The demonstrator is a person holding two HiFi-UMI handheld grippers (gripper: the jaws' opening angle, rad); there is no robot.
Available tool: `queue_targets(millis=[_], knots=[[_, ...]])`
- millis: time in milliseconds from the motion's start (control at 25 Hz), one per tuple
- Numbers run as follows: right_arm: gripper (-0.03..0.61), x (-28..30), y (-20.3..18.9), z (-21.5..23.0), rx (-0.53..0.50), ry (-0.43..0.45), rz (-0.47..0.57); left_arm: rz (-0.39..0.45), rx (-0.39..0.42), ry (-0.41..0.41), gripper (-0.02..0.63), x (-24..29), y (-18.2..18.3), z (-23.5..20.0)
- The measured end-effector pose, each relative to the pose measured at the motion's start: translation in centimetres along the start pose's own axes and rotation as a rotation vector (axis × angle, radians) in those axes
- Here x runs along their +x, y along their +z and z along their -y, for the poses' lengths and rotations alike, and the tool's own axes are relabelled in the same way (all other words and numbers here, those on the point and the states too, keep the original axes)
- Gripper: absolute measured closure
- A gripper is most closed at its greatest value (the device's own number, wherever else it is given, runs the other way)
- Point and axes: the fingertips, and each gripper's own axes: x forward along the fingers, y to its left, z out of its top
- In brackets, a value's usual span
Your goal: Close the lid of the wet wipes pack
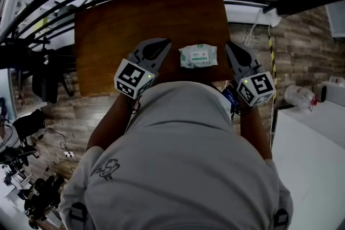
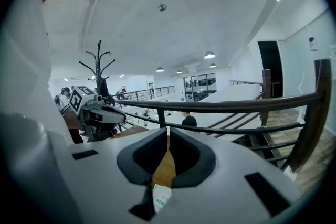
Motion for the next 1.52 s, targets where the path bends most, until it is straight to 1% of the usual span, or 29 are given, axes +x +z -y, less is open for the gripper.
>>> queue_targets(millis=[240, 360, 520, 680, 760, 880, 1000, 1080, 1240, 1400, 1520], knots=[[0.538, -1.0, -0.9, -1.7, -0.002, -0.029, 0.004, -0.008, 0.007, -0.021, 0.601, -1.3, -1.0, 0.1], [0.538, -2.2, -1.3, -2.3, -0.001, -0.034, 0.012, 0.008, 0.014, -0.015, 0.601, -1.8, -0.9, 0.8], [0.538, -4.3, -1.3, -2.3, -0.014, -0.027, 0.035, 0.017, 0.027, -0.008, 0.601, -1.9, -0.5, 2.9], [0.538, -7.0, -1.9, -1.6, -0.005, -0.019, 0.053, 0.007, 0.014, 0.007, 0.601, -1.3, -0.8, 5.7], [0.538, -8.7, -2.2, -1.3, -0.012, -0.017, 0.059, -0.013, -0.004, 0.01, 0.601, -0.5, -1.2, 7.5], [0.538, -11.9, -3.5, -1.2, -0.05, -0.007, 0.043, -0.039, -0.023, 0.005, 0.601, 0.5, -1.9, 11.3], [0.538, -15.3, -5.4, -0.8, -0.022, 0.004, 0.042, -0.044, -0.02, 0.012, 0.601, 1.0, -2.3, 14.7], [0.538, -17.7, -6.6, -0.8, -0.005, 0.016, 0.046, -0.042, -0.024, 0.026, 0.601, 0.7, -2.4, 17.1], [0.538, -21.9, -8.2, -1.0, -0.012, 0.036, 0.048, -0.028, -0.03, 0.05, 0.601, 0.0, -2.8, 21.6], [0.538, -25.1, -10.1, -2.3, -0.009, 0.08, 0.038, -0.048, -0.048, 0.084, 0.601, -1.6, -4.2, 26.1], [0.538, -26.4, -11.1, -3.5, -0.008, 0.116, 0.029, -0.06, -0.055, 0.108, 0.601, -3.3, -4.7, 28.4]])
